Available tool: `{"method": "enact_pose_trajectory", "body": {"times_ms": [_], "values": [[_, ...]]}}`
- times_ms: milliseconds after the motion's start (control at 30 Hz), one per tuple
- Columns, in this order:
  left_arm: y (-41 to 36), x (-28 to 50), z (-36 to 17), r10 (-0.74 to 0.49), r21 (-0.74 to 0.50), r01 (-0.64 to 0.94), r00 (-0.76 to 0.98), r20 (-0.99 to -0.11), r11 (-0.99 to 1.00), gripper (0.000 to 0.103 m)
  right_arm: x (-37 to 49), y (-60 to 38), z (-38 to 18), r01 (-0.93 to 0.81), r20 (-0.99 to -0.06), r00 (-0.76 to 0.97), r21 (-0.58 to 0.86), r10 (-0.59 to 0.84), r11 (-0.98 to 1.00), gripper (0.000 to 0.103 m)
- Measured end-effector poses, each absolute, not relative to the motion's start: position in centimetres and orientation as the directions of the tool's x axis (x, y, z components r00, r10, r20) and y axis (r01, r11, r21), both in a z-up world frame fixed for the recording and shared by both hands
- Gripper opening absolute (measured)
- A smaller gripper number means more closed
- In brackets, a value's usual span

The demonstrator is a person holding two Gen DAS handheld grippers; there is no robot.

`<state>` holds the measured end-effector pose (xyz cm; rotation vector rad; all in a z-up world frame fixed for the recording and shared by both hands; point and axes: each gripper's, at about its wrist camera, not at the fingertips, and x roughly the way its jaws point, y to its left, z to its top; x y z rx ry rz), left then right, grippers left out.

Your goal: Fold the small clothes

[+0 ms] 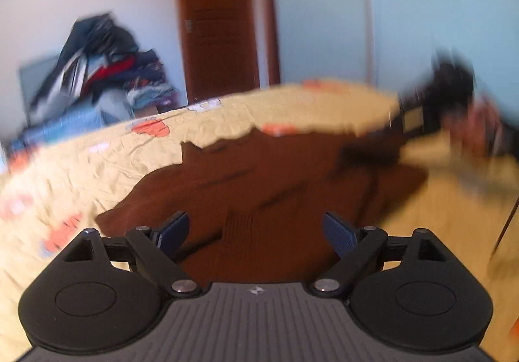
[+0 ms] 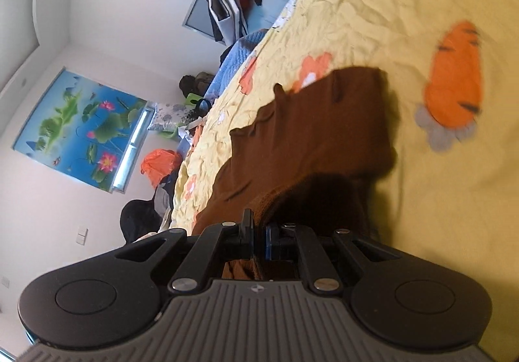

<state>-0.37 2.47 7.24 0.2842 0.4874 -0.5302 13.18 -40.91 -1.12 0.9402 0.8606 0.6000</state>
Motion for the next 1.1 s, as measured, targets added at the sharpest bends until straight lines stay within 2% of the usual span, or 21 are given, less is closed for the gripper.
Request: {"method": "enact_pose_trajectory", "body": {"times_ms": [67, 100, 133, 200, 267, 333, 400, 433, 467, 500, 533, 667, 833, 933, 1100], "values": [[1.9, 0.0, 6.6, -0.392, 0.161, 0.557, 0.733, -0.556, 0.815, 0.09, 12.6, -40.9, -1.1, -0.078, -0.377, 0.529, 0.871, 0.76, 0.486, 0.014], [1.8, 1.2, 6.5, -0.392, 0.125, 0.554, 0.713, -0.582, 0.823, 0.09, 12.4, -40.9, -0.9, -0.081, -0.381, 0.525, 0.868, 0.761, 0.49, 0.014], [2.0, 2.6, 6.3, -0.402, 0.051, 0.543, 0.678, -0.615, 0.838, 0.09, 12.3, -40.8, -0.8, -0.084, -0.381, 0.522, 0.867, 0.763, 0.491, 0.014], [2.9, 6.4, 5.9, -0.464, -0.179, 0.479, 0.581, -0.669, 0.859, 0.09, 12.1, -40.8, -0.6, -0.087, -0.381, 0.526, 0.865, 0.761, 0.493, 0.014], [4.3, 9.8, 5.0, -0.524, -0.379, 0.364, 0.533, -0.664, 0.851, 0.09, 12.1, -40.7, -0.4, -0.091, -0.372, 0.531, 0.868, 0.761, 0.488, 0.014], [5.3, 12.0, 4.0, -0.528, -0.468, 0.254, 0.519, -0.672, 0.846, 0.089, 12.2, -40.5, -0.2, -0.097, -0.368, 0.532, 0.868, 0.763, 0.486, 0.015], [4.8, 13.4, 3.4, -0.491, -0.434, 0.235, 0.504, -0.711, 0.87, 0.078, 12.3, -40.2, -0.3, -0.101, -0.362, 0.529, 0.871, 0.767, 0.481, 0.015], [4.1, 13.2, 3.5, -0.479, -0.395, 0.27, 0.503, -0.72, 0.878, 0.067, 12.2, -40.2, -0.3, -0.102, -0.362, 0.527, 0.871, 0.769, 0.48, 0.015], [3.4, 12.9, 3.7, -0.479, -0.365, 0.314, 0.494, -0.726, 0.877, 0.05, 12.2, -40.1, -0.3, -0.102, -0.364, 0.527, 0.87, 0.768, 0.482, 0.016], [2.8, 12.7, 3.5, -0.493, -0.356, 0.354, 0.468, -0.733, 0.865, 0.038, 12.2, -40.1, -0.3, -0.102, -0.365, 0.526, 0.869, 0.768, 0.484, 0.016], [2.3, 12.5, 3.4, -0.487, -0.335, 0.375, 0.457, -0.744, 0.864, 0.017, 12.3, -40.2, -0.4, -0.104, -0.365, 0.525, 0.87, 0.769, 0.483, 0.016], [1.8, 10.8, 3.8, -0.423, -0.235, 0.385, 0.533, -0.733, 0.892, 0.01, 12.4, -40.4, -0.6, -0.102, -0.357, 0.531, 0.874, 0.769, 0.476, 0.016], [3.1, 9.0, 7.1, -0.418, -0.196, 0.389, 0.647, -0.637, 0.9, 0.009, 12.4, -40.6, 0.2, -0.122, -0.339, 0.547, 0.872, 0.765, 0.474, 0.016], [4.3, 11.0, 9.3, -0.415, -0.193, 0.374, 0.714, -0.565, 0.907, 0.009, 13.3, -41.5, 1.4, -0.139, -0.302, 0.58, 0.878, 0.757, 0.457, 0.016], [5.7, 18.2, 10.5, -0.308, -0.165, 0.26, 0.804, -0.508, 0.951, 0.009, 18.7, -42.7, 1.4, -0.092, -0.273, 0.63, 0.903, 0.727, 0.419, 0.016]]}}
